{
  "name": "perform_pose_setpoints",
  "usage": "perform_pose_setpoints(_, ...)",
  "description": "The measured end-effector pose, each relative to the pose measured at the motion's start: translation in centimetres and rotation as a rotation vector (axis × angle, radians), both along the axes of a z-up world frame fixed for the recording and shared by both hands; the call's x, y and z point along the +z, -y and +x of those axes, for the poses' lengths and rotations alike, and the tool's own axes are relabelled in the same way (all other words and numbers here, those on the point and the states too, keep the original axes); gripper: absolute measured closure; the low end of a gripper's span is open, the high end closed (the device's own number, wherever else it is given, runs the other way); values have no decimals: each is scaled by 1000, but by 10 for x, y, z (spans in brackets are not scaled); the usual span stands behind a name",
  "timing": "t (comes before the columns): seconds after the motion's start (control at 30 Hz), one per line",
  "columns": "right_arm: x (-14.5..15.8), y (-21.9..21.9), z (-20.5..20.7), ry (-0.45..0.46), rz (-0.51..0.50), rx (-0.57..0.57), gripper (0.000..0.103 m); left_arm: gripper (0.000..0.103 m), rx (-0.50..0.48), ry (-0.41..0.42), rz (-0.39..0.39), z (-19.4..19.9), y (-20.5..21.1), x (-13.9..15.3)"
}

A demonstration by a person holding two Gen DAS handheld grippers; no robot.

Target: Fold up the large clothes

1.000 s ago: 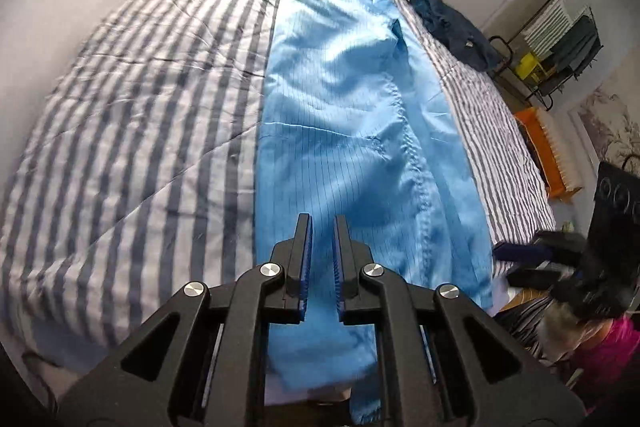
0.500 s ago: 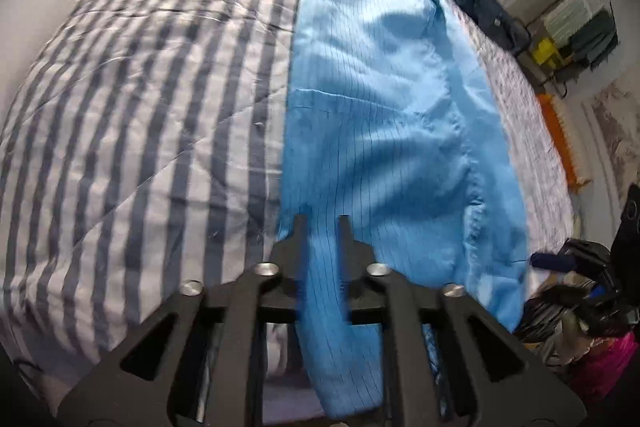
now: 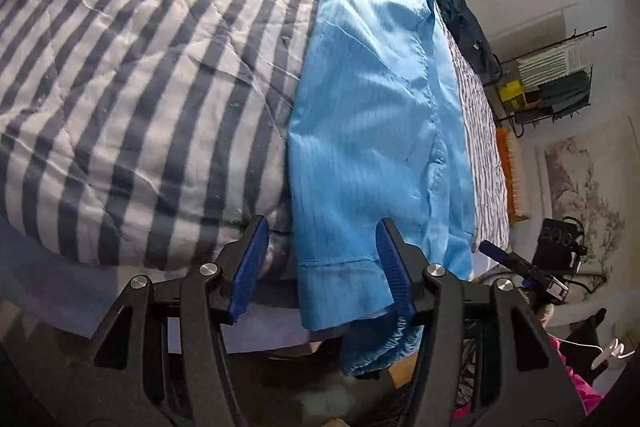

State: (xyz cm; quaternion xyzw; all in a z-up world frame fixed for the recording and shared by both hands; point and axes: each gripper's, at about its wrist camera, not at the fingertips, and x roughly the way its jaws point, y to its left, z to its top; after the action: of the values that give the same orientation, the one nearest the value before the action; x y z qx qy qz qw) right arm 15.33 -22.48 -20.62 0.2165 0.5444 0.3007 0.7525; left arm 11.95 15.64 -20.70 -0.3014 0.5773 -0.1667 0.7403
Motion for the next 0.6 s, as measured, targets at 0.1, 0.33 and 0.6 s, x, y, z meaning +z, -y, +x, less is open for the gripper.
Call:
perform_pose_setpoints(0.1, -6, -8, 4, -18, 32, 10, 35, 64, -65, -5, 1, -1, 16, -2)
perform_pose_setpoints(0.33, -29, -58, 13, -115, 34, 115, 74, 99, -130, 20, 56, -5, 39, 5)
perform_pose_setpoints(0.6, 0, -72, 22, -82, 180, 155, 103, 101, -79, 89, -60, 1, 41, 37)
